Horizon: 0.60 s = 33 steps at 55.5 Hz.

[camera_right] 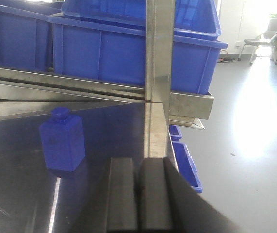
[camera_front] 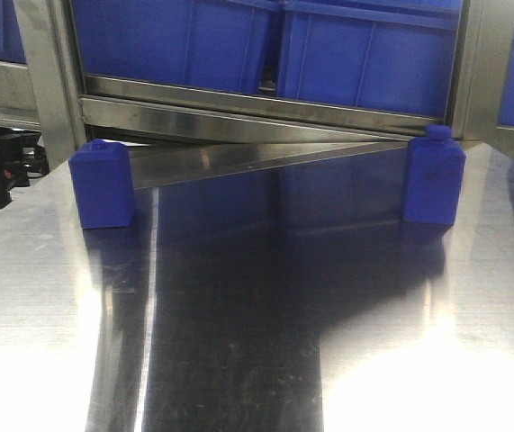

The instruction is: Pick and sort blue part to right shelf

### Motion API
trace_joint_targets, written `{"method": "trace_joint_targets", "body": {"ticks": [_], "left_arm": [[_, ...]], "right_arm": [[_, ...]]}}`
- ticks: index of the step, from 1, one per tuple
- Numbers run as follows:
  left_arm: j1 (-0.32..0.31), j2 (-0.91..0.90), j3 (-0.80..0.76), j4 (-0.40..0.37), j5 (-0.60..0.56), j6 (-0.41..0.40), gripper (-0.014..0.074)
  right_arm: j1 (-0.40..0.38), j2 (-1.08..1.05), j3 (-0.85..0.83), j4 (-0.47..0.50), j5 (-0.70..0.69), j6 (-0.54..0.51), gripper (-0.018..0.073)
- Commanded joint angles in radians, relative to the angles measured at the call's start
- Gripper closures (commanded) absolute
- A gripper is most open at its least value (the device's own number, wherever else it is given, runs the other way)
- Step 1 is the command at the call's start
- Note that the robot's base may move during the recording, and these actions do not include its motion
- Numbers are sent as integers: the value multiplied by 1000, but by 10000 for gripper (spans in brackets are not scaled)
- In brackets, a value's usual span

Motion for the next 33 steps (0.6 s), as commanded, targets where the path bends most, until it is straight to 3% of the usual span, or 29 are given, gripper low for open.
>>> {"method": "trace_joint_targets", "body": {"ticks": [1, 33], "left_arm": [[-4, -25, 30, -6, -86, -1, 472], [-4, -25, 30, -6, -118, -3, 472]], "right_arm": [[-4, -17, -8, 2, -90, -2, 484], [-4, -17, -8, 2, -90, -2, 484]]}}
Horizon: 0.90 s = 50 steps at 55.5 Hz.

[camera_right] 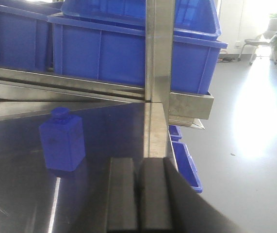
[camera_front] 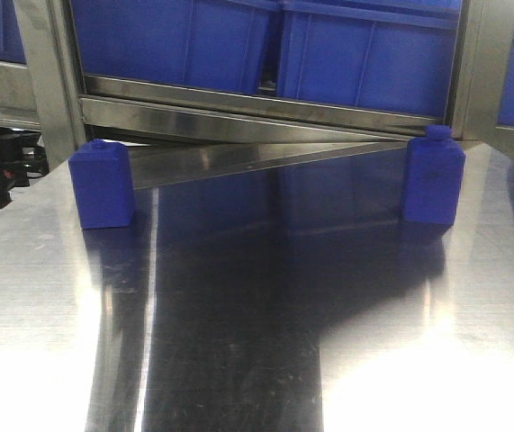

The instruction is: Pick and sort blue part to right shelf

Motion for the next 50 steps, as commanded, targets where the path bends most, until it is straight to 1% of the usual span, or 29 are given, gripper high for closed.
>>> {"method": "trace_joint_targets", "body": {"ticks": [1, 7, 9, 13, 15, 20, 25, 29, 34, 37, 43, 46, 50], "left_arm": [[-4, -25, 30, -6, -139, -3, 472], [-4, -25, 13, -8, -274, -3, 472], [-4, -25, -9, -8, -280, -3, 472], [-4, -11, -95, -8, -237, -3, 472], [-4, -1, -131, -8, -208, -3, 472], [-4, 52, -265, -8, -88, -3, 472], [-4, 136, -408, -8, 73, -3, 468], [-4, 213, -510, -31, 189, -3, 445], [-9, 314, -614, -68, 292, -3, 374], [-26, 366, -661, -78, 341, -3, 300], [-84, 511, -726, -78, 432, -3, 160], [-114, 580, -749, -84, 474, -3, 115], [-155, 677, -777, -110, 501, -3, 87]], "right_arm": [[-4, -17, -8, 2, -90, -2, 484], [-4, -17, -8, 2, -90, -2, 484], [-4, -17, -8, 2, -90, -2, 484], [-4, -17, -8, 1, -90, -2, 484], [-4, -17, -8, 1, -90, -2, 484], [-4, -17, -8, 1, -90, -2, 484], [-4, -17, -8, 1, -90, -2, 484], [-4, -17, -8, 1, -94, -2, 484], [-4, -17, -8, 1, -101, -2, 484], [-4, -17, -8, 1, -101, -2, 484], [-4, -17, -8, 1, -101, -2, 484], [-4, -17, -8, 1, -101, -2, 484], [-4, -17, -8, 1, -101, -2, 484]]}}
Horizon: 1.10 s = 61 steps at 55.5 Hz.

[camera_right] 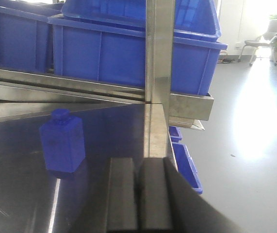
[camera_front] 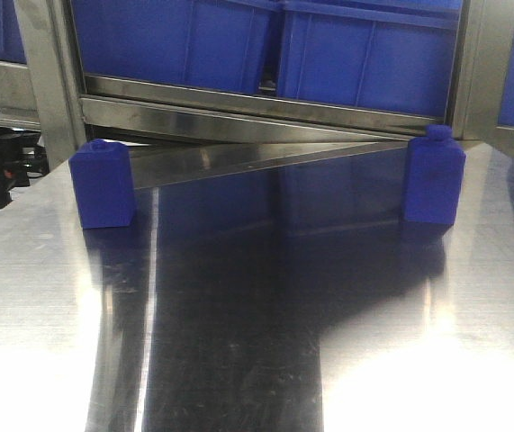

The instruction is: Pick and sort blue part to right shelf

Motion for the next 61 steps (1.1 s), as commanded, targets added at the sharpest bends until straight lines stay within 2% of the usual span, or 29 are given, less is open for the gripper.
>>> {"method": "trace_joint_targets", "body": {"ticks": [1, 9, 19, 25, 34, 38, 46, 55, 61], "left_arm": [[-49, 120, -66, -43, -18, -3, 83], [-124, 297, -137, -101, -6, -3, 43], [-234, 535, -296, -105, -6, -3, 16], [-275, 666, -411, -105, 6, -3, 16], [-277, 852, -612, -105, 161, -17, 18], [-277, 925, -695, -81, 226, -76, 20], [-277, 1049, -849, 27, 364, -223, 20], [-277, 1140, -941, 103, 431, -297, 20], [-276, 1182, -960, 96, 434, -324, 20]], "right_arm": [[-4, -17, -8, 1, -97, -2, 484], [-4, -17, -8, 1, -97, -2, 484], [-4, -17, -8, 1, -97, -2, 484], [-4, -17, -8, 1, -97, -2, 484], [-4, -17, -8, 1, -97, -2, 484], [-4, -17, -8, 1, -97, -2, 484], [-4, -17, -8, 1, -97, -2, 484], [-4, -17, -8, 1, -97, -2, 484], [-4, -17, -8, 1, -97, -2, 484]]}}
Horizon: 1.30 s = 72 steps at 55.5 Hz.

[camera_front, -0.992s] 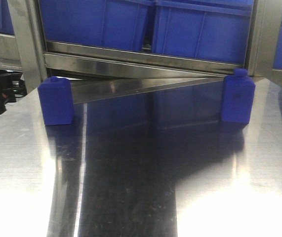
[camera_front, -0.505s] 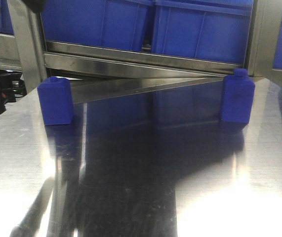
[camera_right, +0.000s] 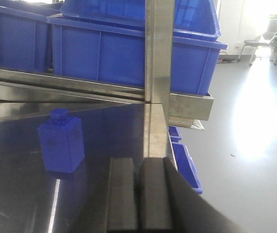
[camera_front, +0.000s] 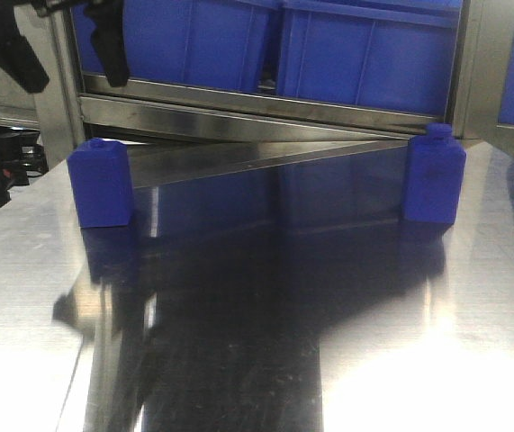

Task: Pick and sort blue part to right shelf
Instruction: 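Lower the left gripper onto the nearer blue bottle and close it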

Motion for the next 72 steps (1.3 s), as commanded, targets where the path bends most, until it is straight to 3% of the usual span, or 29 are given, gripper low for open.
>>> {"method": "trace_joint_targets", "body": {"ticks": [1, 13, 44, 65, 72], "left_arm": [[-1, -10, -49, -2, -19, -33, 20], [0, 68, -50, -7, 23, -33, 20], [0, 183, -50, -9, -19, -71, 31], [0, 183, -50, -21, -15, -71, 281], [0, 183, -50, -21, -15, -69, 304]], "right_arm": [[-4, -17, -8, 1, -95, -2, 484], [-4, -17, -8, 1, -95, -2, 484], [-4, -17, -8, 1, -95, -2, 484], [-4, -17, -8, 1, -95, -2, 484], [-4, -17, -8, 1, -95, -2, 484]]}}
